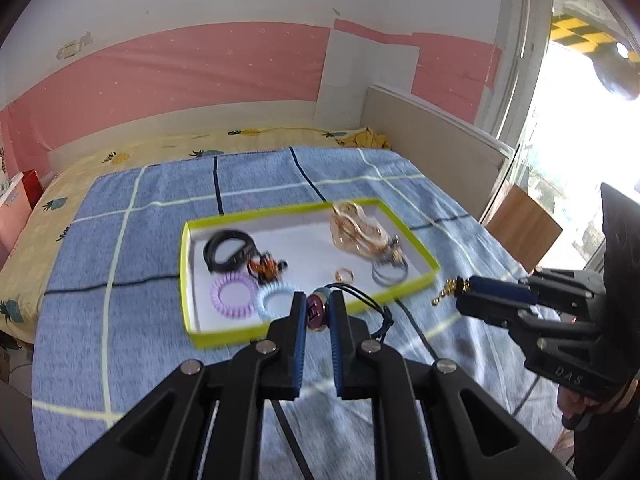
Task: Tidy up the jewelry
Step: 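Carry the black beaded cord into the yellow box and open both tools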
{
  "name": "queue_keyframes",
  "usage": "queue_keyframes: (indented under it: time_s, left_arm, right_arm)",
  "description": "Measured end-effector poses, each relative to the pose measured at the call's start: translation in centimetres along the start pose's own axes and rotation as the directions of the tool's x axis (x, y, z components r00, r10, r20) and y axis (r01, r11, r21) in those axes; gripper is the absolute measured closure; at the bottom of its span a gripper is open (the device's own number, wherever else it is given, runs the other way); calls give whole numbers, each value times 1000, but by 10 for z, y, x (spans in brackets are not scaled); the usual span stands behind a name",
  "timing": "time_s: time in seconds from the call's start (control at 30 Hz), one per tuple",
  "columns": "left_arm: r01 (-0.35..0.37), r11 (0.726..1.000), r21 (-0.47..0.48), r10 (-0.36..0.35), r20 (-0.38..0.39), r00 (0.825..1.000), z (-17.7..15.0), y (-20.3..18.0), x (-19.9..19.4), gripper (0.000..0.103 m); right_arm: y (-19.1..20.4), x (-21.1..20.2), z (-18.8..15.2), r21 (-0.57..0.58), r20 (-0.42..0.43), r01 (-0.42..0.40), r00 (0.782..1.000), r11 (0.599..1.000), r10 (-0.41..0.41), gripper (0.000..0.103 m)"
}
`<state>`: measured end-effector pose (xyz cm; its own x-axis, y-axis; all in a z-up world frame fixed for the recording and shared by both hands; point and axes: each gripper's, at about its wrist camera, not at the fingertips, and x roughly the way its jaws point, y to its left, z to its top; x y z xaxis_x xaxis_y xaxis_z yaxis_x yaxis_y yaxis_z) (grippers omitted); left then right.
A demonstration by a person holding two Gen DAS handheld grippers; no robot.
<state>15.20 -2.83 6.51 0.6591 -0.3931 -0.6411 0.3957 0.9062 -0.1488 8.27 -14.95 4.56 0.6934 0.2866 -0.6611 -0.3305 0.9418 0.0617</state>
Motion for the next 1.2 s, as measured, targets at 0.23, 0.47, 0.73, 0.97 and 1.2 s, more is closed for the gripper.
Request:
queue_keyframes:
  time_s: [0.23, 0.47, 0.73, 0.97, 1.2]
  left_arm:
    - [-7, 1000, -4, 7, 11, 1000, 28, 8, 27, 92]
    - [-12, 1000, 3, 12, -13, 1000, 46, 12, 61, 92]
    - [-27, 1000, -8, 27, -62, 998, 50, 24, 104, 91]
    - [-26, 1000, -5, 25, -103, 994, 50, 31, 133, 91]
    - [-24, 1000, -1, 23, -117, 993, 50, 31, 144, 91]
  right_arm:
    - [-11, 26, 21, 9, -22, -2, 1000, 1000, 2, 88]
    - [-27, 62, 33, 55, -60, -12, 998, 998, 15, 88]
    - [-39, 98, 31, 89, -120, -8, 993, 996, 18, 88]
    - [-42, 116, 31, 95, -152, 3, 988, 996, 11, 88]
    - [-46, 126, 31, 101, -175, 20, 985, 995, -2, 88]
